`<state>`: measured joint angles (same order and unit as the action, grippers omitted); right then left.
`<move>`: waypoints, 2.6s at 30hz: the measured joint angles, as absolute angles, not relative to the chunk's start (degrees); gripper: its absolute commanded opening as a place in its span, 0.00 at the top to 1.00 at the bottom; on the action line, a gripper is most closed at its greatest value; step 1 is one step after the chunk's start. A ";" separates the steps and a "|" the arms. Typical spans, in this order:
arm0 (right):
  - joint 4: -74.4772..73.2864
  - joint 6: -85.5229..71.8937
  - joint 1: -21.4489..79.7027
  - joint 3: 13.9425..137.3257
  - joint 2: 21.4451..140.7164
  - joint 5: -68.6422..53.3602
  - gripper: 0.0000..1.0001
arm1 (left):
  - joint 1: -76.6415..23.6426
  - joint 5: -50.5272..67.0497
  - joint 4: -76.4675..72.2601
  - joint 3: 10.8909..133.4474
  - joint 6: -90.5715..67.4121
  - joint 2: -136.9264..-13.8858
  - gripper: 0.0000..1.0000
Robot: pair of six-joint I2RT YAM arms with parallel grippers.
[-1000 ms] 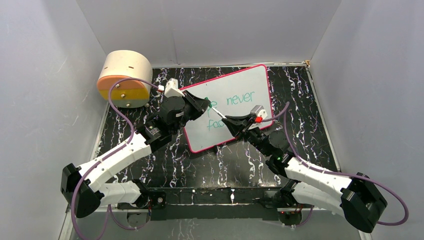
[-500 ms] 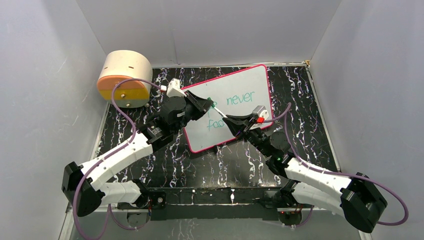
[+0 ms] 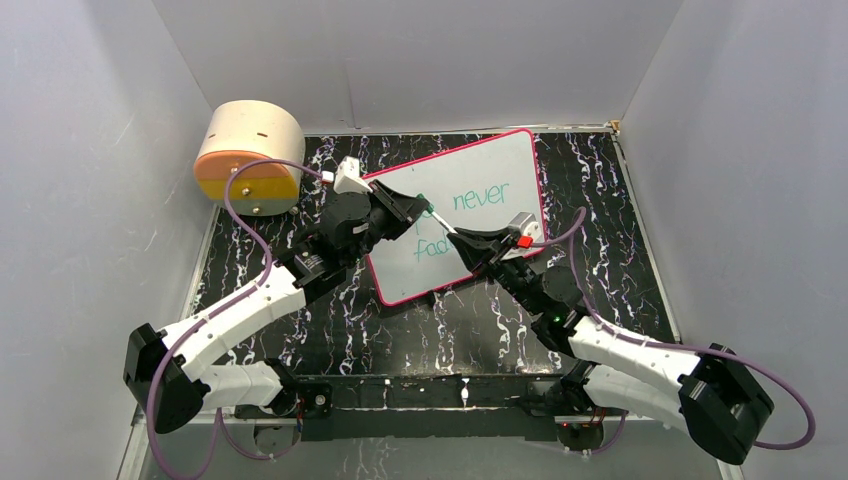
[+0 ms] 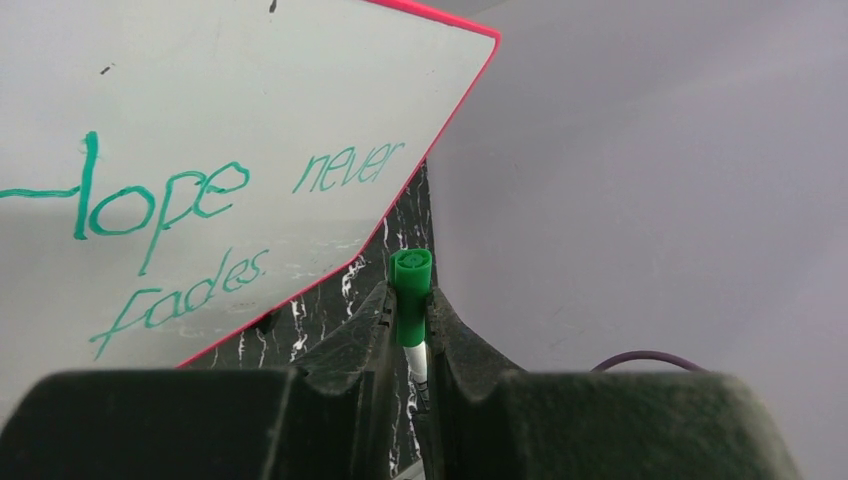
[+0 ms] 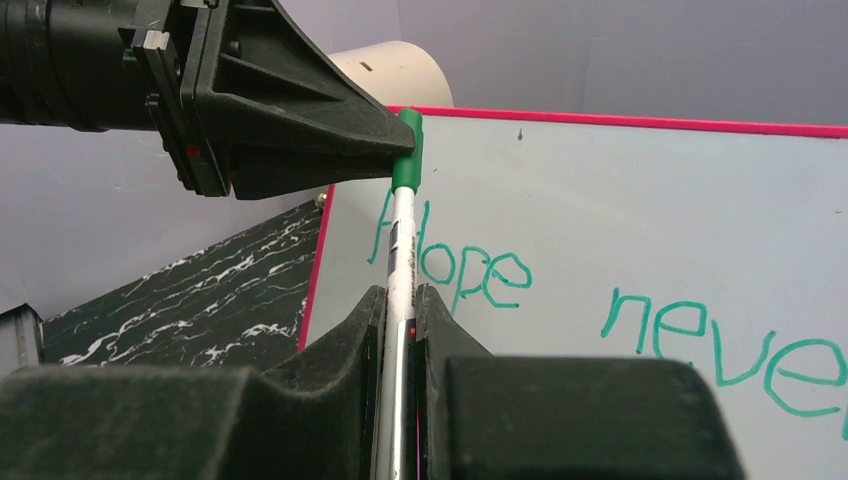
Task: Write a sentence on the whiteboard
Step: Close the whiteboard marker at the center of the board.
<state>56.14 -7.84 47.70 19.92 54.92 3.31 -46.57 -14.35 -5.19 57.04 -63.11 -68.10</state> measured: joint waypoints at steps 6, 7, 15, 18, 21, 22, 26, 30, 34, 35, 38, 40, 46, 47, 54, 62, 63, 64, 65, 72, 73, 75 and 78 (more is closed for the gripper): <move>60.95 -7.97 47.68 19.70 57.08 4.36 1.00 | -46.35 -12.93 -7.35 56.73 -65.28 -68.23 1.00; 61.82 -7.99 47.68 19.70 57.60 4.54 1.00 | -46.22 -12.80 -7.57 56.71 -65.67 -68.27 1.00; 65.28 -8.03 47.77 19.68 59.99 5.85 1.00 | -45.87 -11.84 -10.50 54.68 -69.14 -68.29 1.00; 66.19 -8.01 47.81 19.68 60.71 5.85 1.00 | -45.87 -10.92 -11.20 54.13 -70.00 -68.34 1.00; 66.78 -7.99 47.79 19.70 61.52 6.02 1.00 | -45.87 -10.20 -11.57 53.93 -70.30 -68.84 0.94; 66.89 -7.99 47.79 19.70 61.73 6.09 1.00 | -45.84 -10.24 -11.60 53.89 -70.28 -68.93 0.86; 67.20 -8.03 47.77 19.70 61.91 6.31 1.00 | -45.93 -9.85 -10.74 53.76 -69.12 -68.69 0.61; 67.40 -8.21 47.72 19.68 61.65 6.94 1.00 | -47.00 -9.78 -7.01 53.76 -66.65 -68.14 0.50; 67.18 -8.25 47.72 19.64 60.80 6.96 1.00 | -47.05 -11.44 -3.77 54.17 -63.92 -67.37 0.47; 67.11 -8.25 47.72 19.59 60.53 6.94 1.00 | -47.03 -11.79 -3.18 54.57 -63.22 -67.33 0.46; 66.98 -8.36 47.72 19.18 59.96 6.90 1.00 | -46.81 -12.56 -2.00 56.03 -61.69 -67.33 0.46; 66.67 -8.40 47.72 18.87 59.86 6.66 1.00 | -46.54 -12.73 -1.72 57.23 -60.86 -67.35 0.46; 66.08 -8.62 47.72 18.85 59.81 5.80 1.00 | -45.54 -12.21 -2.46 59.72 -59.96 -68.45 0.47; 66.04 -8.64 47.75 18.85 59.81 5.74 1.00 | -45.36 -12.10 -2.63 59.83 -59.96 -68.71 0.48; 65.91 -8.80 47.72 18.85 59.55 5.28 1.00 | -44.14 -11.57 -2.72 60.03 -60.03 -70.54 0.59; 64.38 -8.80 47.72 18.85 59.55 4.73 1.00 | -43.66 -9.98 -4.84 60.05 -61.08 -72.58 0.87; 64.29 -8.78 47.72 18.85 59.55 4.73 1.00 | -43.66 -9.74 -5.13 60.05 -61.36 -72.69 0.92; 64.23 -8.80 47.72 18.85 59.57 4.75 1.00 | -43.64 -9.45 -5.54 60.05 -61.63 -72.77 0.97; 64.25 -8.80 47.72 18.85 59.57 4.73 1.00 | -43.59 -8.99 -5.91 60.05 -62.04 -72.77 1.00; 64.77 -9.28 47.68 18.85 59.81 4.93 1.00 | -42.98 -6.59 -8.88 58.28 -64.25 -72.64 1.00; 64.73 -9.37 47.68 18.85 59.99 4.95 1.00 | -42.89 -6.42 -9.30 57.89 -64.55 -72.55 1.00; 64.71 -9.67 47.68 18.85 60.40 5.02 1.00 | -42.68 -6.17 -10.15 56.88 -65.06 -72.36 1.00; 64.69 -10.17 47.68 18.85 60.88 5.30 1.00 | -42.48 -5.82 -10.98 55.79 -65.69 -72.16 1.00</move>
